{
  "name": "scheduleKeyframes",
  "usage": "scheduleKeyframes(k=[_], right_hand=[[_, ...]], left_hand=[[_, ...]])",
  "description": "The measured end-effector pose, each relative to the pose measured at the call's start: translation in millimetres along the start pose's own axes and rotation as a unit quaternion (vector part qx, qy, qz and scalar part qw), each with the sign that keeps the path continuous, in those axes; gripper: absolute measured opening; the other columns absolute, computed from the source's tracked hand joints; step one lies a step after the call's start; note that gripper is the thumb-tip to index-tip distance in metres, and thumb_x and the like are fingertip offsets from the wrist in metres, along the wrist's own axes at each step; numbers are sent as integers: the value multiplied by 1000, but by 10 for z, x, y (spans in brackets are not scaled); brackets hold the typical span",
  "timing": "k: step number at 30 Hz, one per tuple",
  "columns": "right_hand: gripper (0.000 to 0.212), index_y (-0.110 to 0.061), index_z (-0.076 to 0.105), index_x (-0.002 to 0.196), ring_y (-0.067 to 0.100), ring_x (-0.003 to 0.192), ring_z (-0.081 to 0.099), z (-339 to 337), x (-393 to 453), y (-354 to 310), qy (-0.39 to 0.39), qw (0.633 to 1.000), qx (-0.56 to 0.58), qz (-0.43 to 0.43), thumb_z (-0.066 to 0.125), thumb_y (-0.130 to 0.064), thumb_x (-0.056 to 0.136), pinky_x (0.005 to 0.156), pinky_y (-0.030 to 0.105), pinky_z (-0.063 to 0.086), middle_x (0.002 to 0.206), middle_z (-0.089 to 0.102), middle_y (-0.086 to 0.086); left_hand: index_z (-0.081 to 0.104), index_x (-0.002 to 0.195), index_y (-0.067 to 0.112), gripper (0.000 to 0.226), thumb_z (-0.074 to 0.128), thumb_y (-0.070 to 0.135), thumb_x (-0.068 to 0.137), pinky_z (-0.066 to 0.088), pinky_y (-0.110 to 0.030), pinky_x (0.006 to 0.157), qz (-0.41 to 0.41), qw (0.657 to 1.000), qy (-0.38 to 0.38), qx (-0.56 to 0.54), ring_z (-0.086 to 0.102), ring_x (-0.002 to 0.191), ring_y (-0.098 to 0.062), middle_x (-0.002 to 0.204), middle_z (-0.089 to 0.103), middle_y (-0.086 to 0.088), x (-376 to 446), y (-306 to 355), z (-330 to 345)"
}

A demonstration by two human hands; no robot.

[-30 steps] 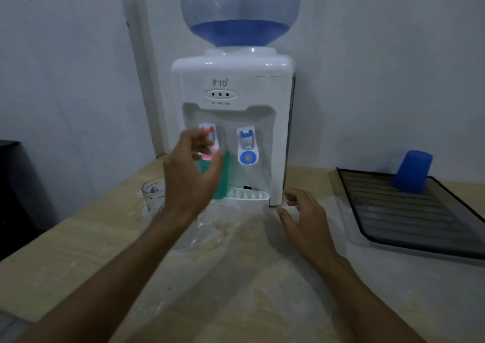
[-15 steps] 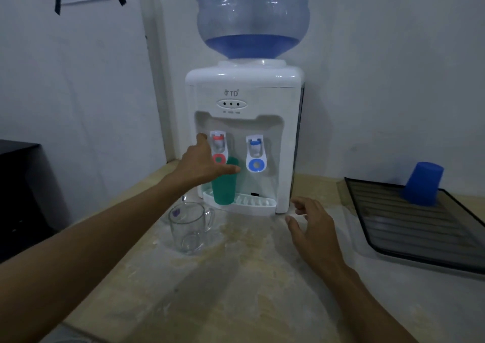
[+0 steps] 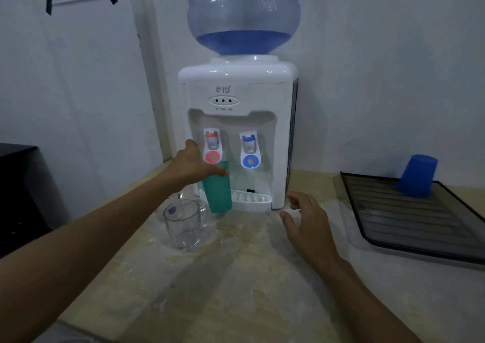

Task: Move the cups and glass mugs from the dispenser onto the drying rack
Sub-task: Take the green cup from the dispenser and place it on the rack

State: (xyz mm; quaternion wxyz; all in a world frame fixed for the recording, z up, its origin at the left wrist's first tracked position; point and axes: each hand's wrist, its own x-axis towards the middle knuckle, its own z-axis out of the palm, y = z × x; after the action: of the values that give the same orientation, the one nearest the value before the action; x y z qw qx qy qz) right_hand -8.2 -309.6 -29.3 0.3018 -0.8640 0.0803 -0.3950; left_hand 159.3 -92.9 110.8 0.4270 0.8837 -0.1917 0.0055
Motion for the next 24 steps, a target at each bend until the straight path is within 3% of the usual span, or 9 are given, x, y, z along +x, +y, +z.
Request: scheduleKeyframes(k=[2, 6, 10, 14, 17, 21, 24], right_hand=[[42, -12, 62, 133, 9, 103, 58, -4, 4, -11, -1, 1000, -2, 4, 73, -11, 92, 88, 9, 38, 120, 63, -3], [43, -12, 62, 133, 11, 103, 59, -9, -1, -20, 1, 1000, 2, 1, 72, -11, 92, 91, 21, 45, 120, 64, -2], [42, -13, 62, 134, 12, 103, 59, -6, 0, -21, -2, 1000, 2, 2, 72, -13, 93, 92, 25, 48, 118, 64, -2], [43, -15, 61, 134, 8, 104, 58, -8, -1, -19, -6, 1000, 3, 5, 72, -14, 93, 91, 12, 41, 120, 63, -4], [43, -16, 61, 134, 6, 105, 57, -5, 1, -21, -7, 1000, -2, 7, 73, -15, 93, 89, 6, 38, 121, 62, -6], [37, -17, 63, 131, 8, 105, 60, -23, 16, -29, 6, 1000, 20, 21, 71, -16, 96, 92, 18, 48, 121, 63, -6], [21, -24, 66, 122, 5, 101, 66, -57, 60, -59, 40, 989, 113, 92, 66, -24, 101, 87, 26, 57, 113, 68, -8]], left_hand=[[38, 131, 13, 79, 92, 30, 76, 46, -21, 61, -11, 1000, -3, -3, 56, 99, -19, 118, 52, -1, -23, -56, -6], [36, 145, 7, 92, 91, 35, 77, 40, -20, 58, -16, 1000, 4, 20, 49, 102, -18, 134, 54, -10, -127, -154, 43], [33, 151, 10, 101, 91, 42, 75, 42, -20, 58, 12, 999, 15, 49, 57, 99, -19, 139, 61, -15, -251, -209, 145], [29, 155, 19, 110, 92, 49, 70, 55, -28, 72, 42, 998, 23, 45, 63, 98, -20, 138, 64, -13, -388, -164, 250], [27, 156, 22, 113, 92, 53, 68, 55, -31, 77, 78, 994, 45, 59, 63, 96, -18, 133, 68, -11, -482, -83, 323], [26, 159, 19, 112, 91, 48, 72, 47, -28, 81, 147, 987, 60, 28, 60, 101, -15, 129, 67, -9, -659, 83, 444], [29, 158, 22, 107, 89, 49, 74, 49, -29, 89, 182, 981, 65, -37, 59, 110, -13, 129, 65, -3, -776, 165, 625]])
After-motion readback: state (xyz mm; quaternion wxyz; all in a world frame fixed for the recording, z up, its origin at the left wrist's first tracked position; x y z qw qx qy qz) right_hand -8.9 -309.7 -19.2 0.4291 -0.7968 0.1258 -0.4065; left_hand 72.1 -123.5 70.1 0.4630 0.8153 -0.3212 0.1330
